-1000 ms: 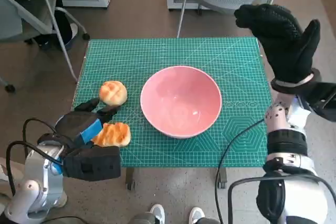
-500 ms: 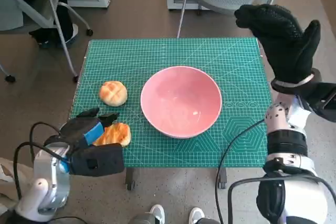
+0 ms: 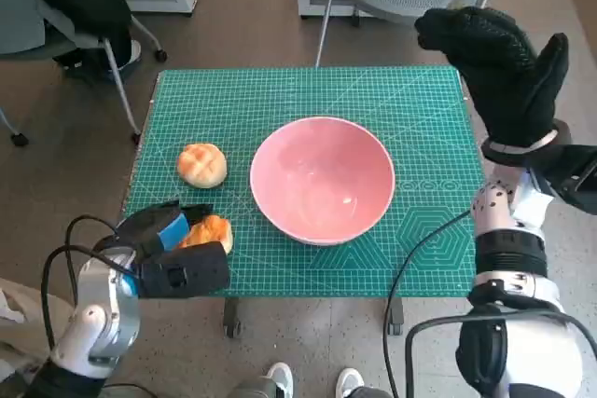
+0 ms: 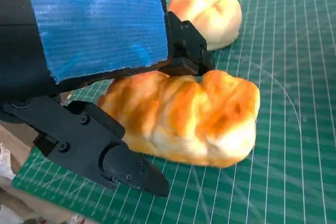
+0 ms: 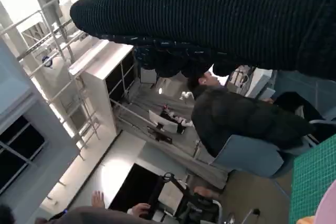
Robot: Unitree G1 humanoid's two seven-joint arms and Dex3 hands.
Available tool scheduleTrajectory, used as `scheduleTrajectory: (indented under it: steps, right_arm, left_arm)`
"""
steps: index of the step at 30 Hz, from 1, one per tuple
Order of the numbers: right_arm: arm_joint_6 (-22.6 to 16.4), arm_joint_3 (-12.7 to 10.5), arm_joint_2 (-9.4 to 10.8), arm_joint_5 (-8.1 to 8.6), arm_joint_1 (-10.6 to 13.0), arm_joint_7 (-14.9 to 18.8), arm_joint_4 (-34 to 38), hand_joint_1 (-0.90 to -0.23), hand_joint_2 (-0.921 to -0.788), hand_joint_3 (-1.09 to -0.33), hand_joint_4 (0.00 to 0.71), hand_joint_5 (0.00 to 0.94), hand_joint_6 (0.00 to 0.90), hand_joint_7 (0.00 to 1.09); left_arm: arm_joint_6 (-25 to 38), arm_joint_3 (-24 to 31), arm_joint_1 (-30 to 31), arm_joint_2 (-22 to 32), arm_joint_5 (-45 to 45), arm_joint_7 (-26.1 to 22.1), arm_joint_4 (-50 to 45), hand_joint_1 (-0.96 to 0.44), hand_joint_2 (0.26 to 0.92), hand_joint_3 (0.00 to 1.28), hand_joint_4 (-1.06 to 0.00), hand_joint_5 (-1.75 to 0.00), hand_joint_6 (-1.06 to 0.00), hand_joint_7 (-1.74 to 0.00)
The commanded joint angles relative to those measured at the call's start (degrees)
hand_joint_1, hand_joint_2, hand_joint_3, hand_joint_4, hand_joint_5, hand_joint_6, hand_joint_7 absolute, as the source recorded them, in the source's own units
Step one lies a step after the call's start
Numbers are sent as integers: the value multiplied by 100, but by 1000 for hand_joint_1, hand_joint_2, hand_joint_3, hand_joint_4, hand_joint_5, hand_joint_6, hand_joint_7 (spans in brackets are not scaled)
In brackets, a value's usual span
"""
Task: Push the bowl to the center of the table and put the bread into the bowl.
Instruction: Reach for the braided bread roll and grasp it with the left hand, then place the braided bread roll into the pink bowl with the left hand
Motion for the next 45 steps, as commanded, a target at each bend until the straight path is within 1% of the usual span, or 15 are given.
scheduleTrajectory:
  steps: [1,2,3,4,5,6,7,8,9,11,16,23,30,37,45]
  right_arm:
    - [108,0,-22,39,68,66,-21,-704,-921,-824,204,0,269,0]
    - [115,0,-23,38,68,65,-24,-706,-921,-824,203,0,268,0]
    - [121,-1,-25,39,71,67,-33,-707,-921,-823,202,0,267,0]
    - [124,-2,-25,40,73,67,-38,-707,-921,-823,202,0,267,0]
    - [127,-2,-27,40,75,68,-46,-708,-921,-822,201,0,267,0]
    - [130,-1,-28,40,77,67,-51,-709,-921,-822,201,0,267,0]
    - [132,0,-30,40,80,66,-59,-709,-921,-821,201,0,267,0]
    - [134,1,-31,38,81,64,-63,-710,-921,-821,200,0,266,0]
    - [137,1,-34,40,88,66,-77,-711,-921,-820,199,0,266,0]
    - [141,1,-38,44,100,68,-102,-711,-921,-820,198,0,266,0]
    - [141,-3,-47,50,117,65,-133,-712,-921,-820,199,1,267,1]
    - [122,-7,-48,39,113,45,-113,-711,-921,-820,210,6,286,11]
    - [90,10,-28,22,122,26,-139,-715,-921,-820,218,8,295,16]
    - [91,18,-23,20,106,29,-139,-716,-921,-820,217,6,294,16]
    - [74,22,-24,17,77,48,-116,-716,-921,-820,215,4,289,14]
  left_arm:
    - [-279,-151,39,-69,92,376,348,-73,827,22,-563,-81,-588,-66]
    - [-345,-163,37,-63,104,461,402,-49,847,18,-645,-134,-639,-76]
    - [-448,-181,40,-42,124,578,475,-32,862,12,-660,-241,-678,-72]
    - [-526,-190,41,-28,139,662,532,47,874,32,-654,-448,-710,-79]
    - [-617,-203,38,-4,165,751,593,159,891,74,-632,-762,-755,-92]
    - [-687,-208,35,10,183,814,640,128,897,84,-635,-880,-718,-285]
    - [-775,-214,31,40,209,890,681,84,906,111,-627,-1067,-650,-580]
    - [-843,-216,26,59,225,946,716,55,911,122,-624,-1184,-619,-757]
    - [-925,-217,24,92,256,1023,745,37,914,129,-622,-1259,-600,-870]
    - [-1040,-201,32,140,290,1127,765,20,917,119,-633,-1310,-606,-947]
    - [-1175,-112,101,222,293,1226,653,5,920,92,-671,-1290,-613,-1053]
    - [-1173,27,148,262,216,1122,426,2,920,86,-695,-1204,-588,-1164]
    - [-1119,299,253,280,70,925,-70,1,920,93,-690,-1205,-576,-1179]
    - [-1069,759,355,357,-137,574,-1009,2,920,84,-694,-1181,-588,-1186]
    - [-1197,1303,185,518,-429,240,-1895,2,920,67,-707,-1137,-611,-1192]
